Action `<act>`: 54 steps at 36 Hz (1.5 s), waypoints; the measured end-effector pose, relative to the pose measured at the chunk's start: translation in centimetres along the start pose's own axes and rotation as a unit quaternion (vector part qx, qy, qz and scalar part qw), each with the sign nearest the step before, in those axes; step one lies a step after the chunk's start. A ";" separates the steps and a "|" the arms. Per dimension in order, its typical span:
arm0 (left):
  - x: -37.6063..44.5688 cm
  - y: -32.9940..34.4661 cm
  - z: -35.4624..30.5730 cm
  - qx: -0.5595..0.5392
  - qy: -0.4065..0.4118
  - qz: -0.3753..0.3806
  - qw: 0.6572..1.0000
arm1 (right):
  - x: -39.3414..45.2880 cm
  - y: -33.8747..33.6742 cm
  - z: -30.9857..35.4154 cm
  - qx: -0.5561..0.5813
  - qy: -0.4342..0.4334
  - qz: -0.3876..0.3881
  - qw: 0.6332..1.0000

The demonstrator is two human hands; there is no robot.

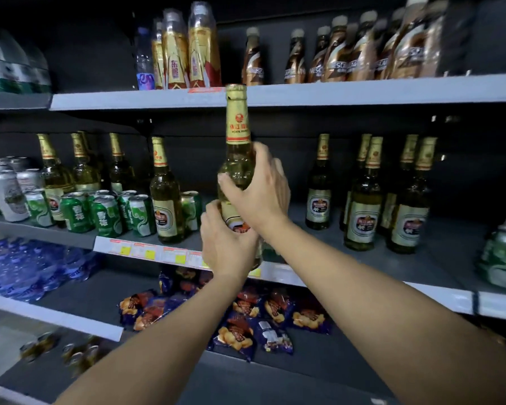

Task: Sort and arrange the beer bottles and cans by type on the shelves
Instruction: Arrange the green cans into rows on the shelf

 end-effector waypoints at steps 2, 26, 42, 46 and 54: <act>-1.6 1.8 -1.5 -0.027 -0.016 0.023 0.999 | -0.3 -2.3 -1.4 -0.018 0.013 -0.014 1.000; -3.2 23.2 -0.5 -0.052 -0.069 0.317 0.944 | 5.4 -4.8 -19.3 -0.131 0.266 0.047 0.954; 1.9 27.9 2.5 0.022 -0.046 0.323 0.945 | 10.3 -1.1 -25.1 -0.140 0.299 0.084 0.940; 2.2 28.5 2.8 0.014 -0.040 0.332 0.942 | 10.5 -1.2 -25.6 -0.156 0.299 0.077 0.938; 2.4 29.6 3.4 -0.041 -0.034 0.374 0.926 | 10.2 -1.6 -26.1 -0.203 0.293 0.049 0.933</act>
Point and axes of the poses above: each hand's wrist, its own x-axis towards the middle knuckle, its own y-axis out of the palm, z = x × y, the point moved 5 cm from there along x, towards the middle knuckle, and after that the axes turned 1 degree about z, right-handed, at the moved point
